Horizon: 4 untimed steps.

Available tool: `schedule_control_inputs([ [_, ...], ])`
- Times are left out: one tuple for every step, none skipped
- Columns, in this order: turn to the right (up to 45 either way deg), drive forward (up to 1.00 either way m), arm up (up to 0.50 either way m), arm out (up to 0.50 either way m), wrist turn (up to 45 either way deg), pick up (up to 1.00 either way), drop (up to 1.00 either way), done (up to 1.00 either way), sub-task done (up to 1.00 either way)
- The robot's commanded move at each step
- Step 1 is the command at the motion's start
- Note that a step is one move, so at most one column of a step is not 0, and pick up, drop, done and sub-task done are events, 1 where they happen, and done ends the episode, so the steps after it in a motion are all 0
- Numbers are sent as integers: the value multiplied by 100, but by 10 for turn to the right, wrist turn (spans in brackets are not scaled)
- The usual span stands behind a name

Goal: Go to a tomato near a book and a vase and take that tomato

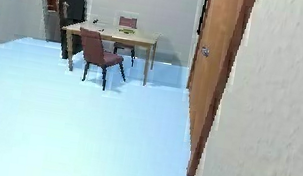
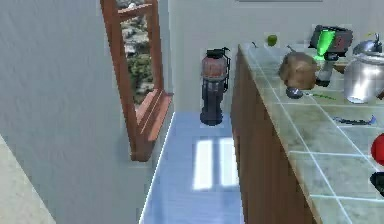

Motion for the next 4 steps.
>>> schedule_control_inputs([
  [-420, 0, 0, 0, 0, 0, 0, 0, 0],
  [0, 40, 0, 0, 0, 0, 0, 0, 0],
  [-450, 0, 0, 0, 0, 0, 0, 0, 0],
  [-360, 0, 0, 0, 0, 0, 0, 0, 0],
])
